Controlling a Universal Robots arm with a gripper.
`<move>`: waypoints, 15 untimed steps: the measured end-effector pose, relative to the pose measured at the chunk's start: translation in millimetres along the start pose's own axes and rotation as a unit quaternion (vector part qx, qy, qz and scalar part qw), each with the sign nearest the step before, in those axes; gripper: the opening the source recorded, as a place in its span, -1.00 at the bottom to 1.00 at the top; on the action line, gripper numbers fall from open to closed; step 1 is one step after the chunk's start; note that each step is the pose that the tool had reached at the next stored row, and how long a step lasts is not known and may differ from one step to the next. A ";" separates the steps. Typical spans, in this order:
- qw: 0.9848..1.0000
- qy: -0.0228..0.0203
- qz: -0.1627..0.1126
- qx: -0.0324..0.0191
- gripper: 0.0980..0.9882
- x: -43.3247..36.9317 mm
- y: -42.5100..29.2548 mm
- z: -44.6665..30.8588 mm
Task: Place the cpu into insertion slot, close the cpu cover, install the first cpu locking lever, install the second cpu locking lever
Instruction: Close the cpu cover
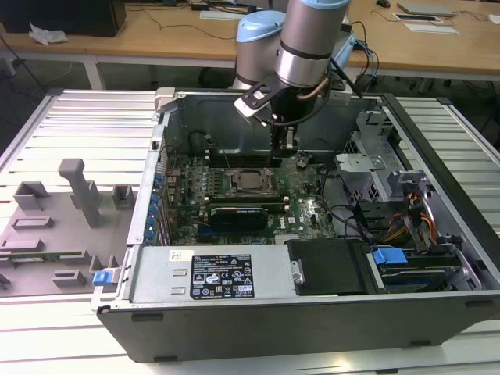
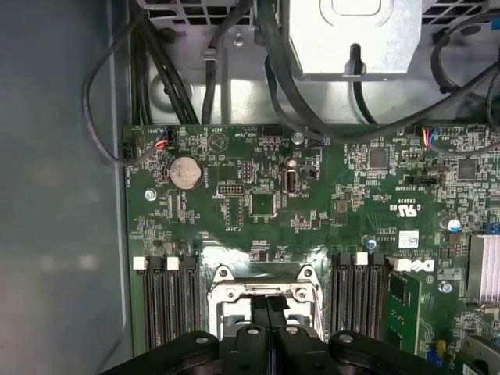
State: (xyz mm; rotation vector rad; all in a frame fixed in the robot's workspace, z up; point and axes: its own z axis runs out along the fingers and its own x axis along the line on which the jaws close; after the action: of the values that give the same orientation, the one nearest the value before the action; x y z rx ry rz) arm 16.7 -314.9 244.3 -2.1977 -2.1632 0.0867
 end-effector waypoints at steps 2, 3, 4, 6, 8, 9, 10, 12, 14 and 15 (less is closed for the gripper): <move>1.000 0.000 0.000 -0.001 -0.98 -0.2 -4.3 0.2; 1.000 0.001 0.000 -0.002 -0.98 -0.2 -8.1 0.5; 1.000 0.001 0.000 -0.003 -0.98 -0.2 -11.3 0.9; 1.000 0.001 0.000 -0.005 -0.98 -0.4 -22.3 2.3; 1.000 0.001 0.000 -0.005 -0.98 -0.6 -31.2 5.1; 1.000 0.001 0.000 -0.006 -0.98 -0.7 -32.7 6.1; 1.000 0.001 0.000 -0.006 -0.98 -1.0 -34.0 6.9; 1.000 0.001 0.000 -0.011 -0.98 -1.5 -37.1 8.5; 1.000 0.001 -0.002 -0.027 -0.98 -4.4 -46.0 12.7; 0.999 0.001 -0.004 -0.043 -0.98 -9.2 -52.6 16.2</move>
State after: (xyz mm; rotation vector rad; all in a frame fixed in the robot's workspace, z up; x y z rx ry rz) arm -37.1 -323.2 232.4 -2.2311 -2.2155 -0.0098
